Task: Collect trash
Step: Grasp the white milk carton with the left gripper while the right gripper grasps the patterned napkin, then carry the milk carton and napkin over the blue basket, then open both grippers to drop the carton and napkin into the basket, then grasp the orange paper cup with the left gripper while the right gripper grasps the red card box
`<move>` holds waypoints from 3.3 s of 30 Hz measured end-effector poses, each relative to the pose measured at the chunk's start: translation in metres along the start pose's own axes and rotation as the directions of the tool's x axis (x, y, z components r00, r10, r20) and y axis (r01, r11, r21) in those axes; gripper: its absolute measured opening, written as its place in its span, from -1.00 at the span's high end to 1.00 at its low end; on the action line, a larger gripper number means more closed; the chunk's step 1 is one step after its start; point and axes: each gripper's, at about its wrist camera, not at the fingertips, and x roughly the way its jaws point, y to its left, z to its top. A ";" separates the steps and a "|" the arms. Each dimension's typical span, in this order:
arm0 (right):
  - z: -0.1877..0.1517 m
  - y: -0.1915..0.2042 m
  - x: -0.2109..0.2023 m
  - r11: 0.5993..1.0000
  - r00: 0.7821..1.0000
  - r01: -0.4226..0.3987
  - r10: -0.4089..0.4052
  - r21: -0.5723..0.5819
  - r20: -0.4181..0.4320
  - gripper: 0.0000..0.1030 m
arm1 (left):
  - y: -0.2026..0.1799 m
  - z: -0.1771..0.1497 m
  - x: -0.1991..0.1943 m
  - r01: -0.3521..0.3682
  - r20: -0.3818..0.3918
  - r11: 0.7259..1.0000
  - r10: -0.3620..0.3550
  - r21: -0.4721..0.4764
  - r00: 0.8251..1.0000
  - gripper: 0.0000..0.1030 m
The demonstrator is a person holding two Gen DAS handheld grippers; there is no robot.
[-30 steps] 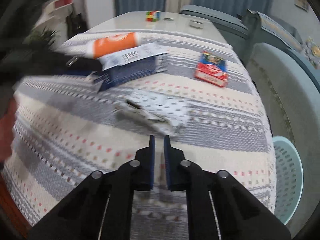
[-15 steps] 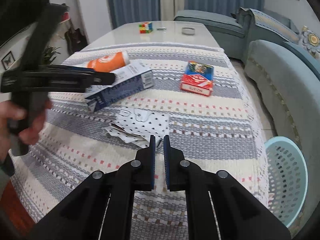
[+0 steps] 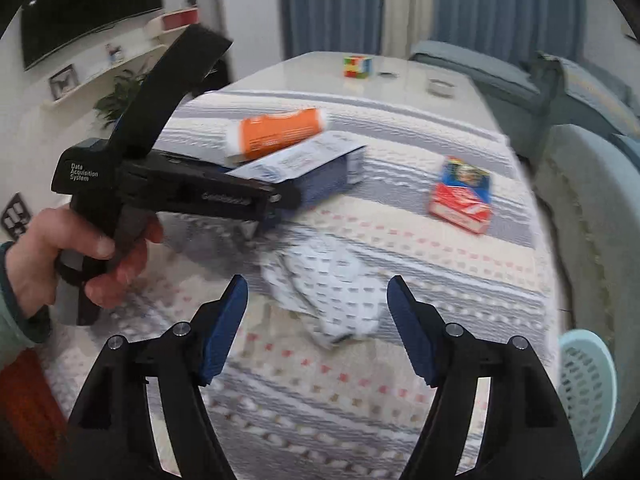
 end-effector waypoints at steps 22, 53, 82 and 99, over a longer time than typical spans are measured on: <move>0.012 -0.042 -0.010 0.963 0.984 0.170 -0.177 0.209 0.018 0.94 | -0.020 0.012 -0.053 0.037 0.156 0.999 -0.037 0.001 0.987 0.01; -0.112 -0.255 -0.188 0.540 0.876 0.358 -0.477 0.762 -0.074 0.94 | -0.304 -0.007 -0.036 0.176 0.118 0.931 -0.223 0.318 0.967 0.01; -0.125 -0.268 -0.172 0.463 0.868 0.416 -0.458 0.782 -0.191 0.04 | -0.300 -0.024 -0.001 0.216 0.021 0.933 -0.232 0.288 0.972 -0.22; -0.015 -0.192 -0.155 0.626 0.837 0.376 -0.546 0.683 0.040 0.03 | -0.168 0.012 -0.060 0.126 0.176 0.980 -0.152 0.152 0.973 -0.24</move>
